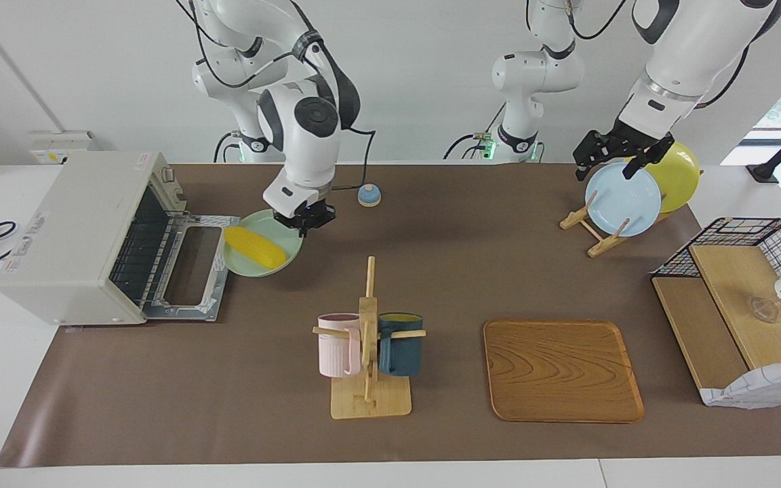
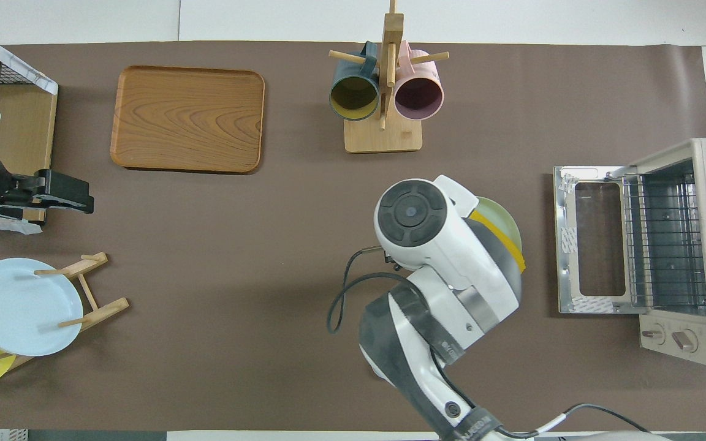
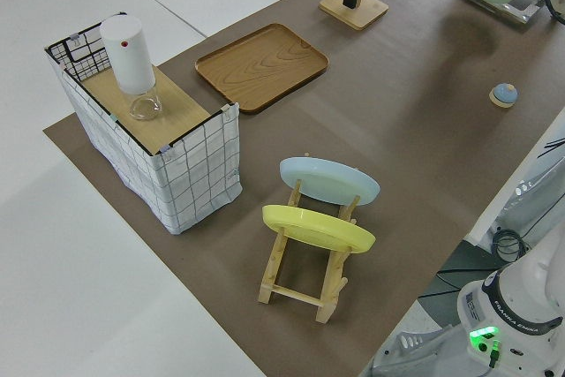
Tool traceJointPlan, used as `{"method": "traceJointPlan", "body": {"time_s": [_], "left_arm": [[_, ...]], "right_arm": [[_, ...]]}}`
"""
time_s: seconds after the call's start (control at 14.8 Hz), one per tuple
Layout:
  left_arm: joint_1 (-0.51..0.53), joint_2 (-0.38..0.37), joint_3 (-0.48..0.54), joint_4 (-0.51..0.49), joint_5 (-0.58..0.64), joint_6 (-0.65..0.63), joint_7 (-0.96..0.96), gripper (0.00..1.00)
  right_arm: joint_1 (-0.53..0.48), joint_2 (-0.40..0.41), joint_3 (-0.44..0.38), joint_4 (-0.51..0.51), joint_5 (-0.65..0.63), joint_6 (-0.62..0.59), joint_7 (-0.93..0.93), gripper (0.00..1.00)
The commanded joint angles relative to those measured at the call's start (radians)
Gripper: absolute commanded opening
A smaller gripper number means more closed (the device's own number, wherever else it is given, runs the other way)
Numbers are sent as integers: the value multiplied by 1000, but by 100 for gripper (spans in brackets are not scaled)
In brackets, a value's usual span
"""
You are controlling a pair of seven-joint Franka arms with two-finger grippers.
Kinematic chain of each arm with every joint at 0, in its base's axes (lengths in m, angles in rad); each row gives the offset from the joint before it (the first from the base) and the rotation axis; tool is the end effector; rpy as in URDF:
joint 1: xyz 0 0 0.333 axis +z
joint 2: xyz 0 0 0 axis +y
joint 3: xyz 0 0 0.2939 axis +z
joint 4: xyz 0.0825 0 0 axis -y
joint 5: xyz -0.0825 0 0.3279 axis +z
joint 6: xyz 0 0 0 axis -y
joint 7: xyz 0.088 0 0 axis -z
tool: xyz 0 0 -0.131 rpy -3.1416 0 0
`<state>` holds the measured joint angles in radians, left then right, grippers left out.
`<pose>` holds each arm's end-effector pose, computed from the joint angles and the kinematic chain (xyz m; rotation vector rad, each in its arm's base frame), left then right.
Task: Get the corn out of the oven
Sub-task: 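Pull the green plate with corn out of the oven with the right gripper, then set the plate on the table with the right gripper while the left gripper approaches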
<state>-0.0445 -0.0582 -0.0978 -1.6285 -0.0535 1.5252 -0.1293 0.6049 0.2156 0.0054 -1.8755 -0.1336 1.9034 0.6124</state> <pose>0.4692 -0.0758 0.5790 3.0993 -0.0216 -0.0797 0.4428 0.2941 0.3666 2.9317 0.0784 -0.1240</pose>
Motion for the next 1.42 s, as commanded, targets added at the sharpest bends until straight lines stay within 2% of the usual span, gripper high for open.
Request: {"method": "traceJointPlan", "body": {"time_s": [0.0,0.27,0.54,0.68,0.81,0.88,1.01,1.15,1.22,1.35], "left_arm": [[8,-20,-3,-14,17,1,-3,100],[8,-22,-3,-16,15,4,-6,100],[8,-22,-3,-14,15,7,-3,100],[8,-22,-3,-16,15,6,-4,100],[8,-22,-3,-22,14,7,-4,100],[9,-23,-3,-22,12,7,-4,100],[9,-23,-3,-22,9,9,-15,100],[9,-23,-5,-22,3,10,-38,100],[3,-22,-5,-24,-2,15,-74,100],[-18,-23,-14,-57,-11,42,-195,100]], "right_arm": [[48,143,-1,95,17,64,102,0],[74,208,21,87,61,192,136,0],[81,211,22,90,126,233,175,0],[65,211,22,119,129,218,172,11],[61,209,21,159,121,189,159,28],[56,203,21,180,120,165,149,30],[23,159,19,191,118,117,77,44],[-42,99,15,181,117,24,-59,43],[-94,75,15,173,115,-25,-128,40],[-160,32,15,121,114,-91,-183,19]]}}
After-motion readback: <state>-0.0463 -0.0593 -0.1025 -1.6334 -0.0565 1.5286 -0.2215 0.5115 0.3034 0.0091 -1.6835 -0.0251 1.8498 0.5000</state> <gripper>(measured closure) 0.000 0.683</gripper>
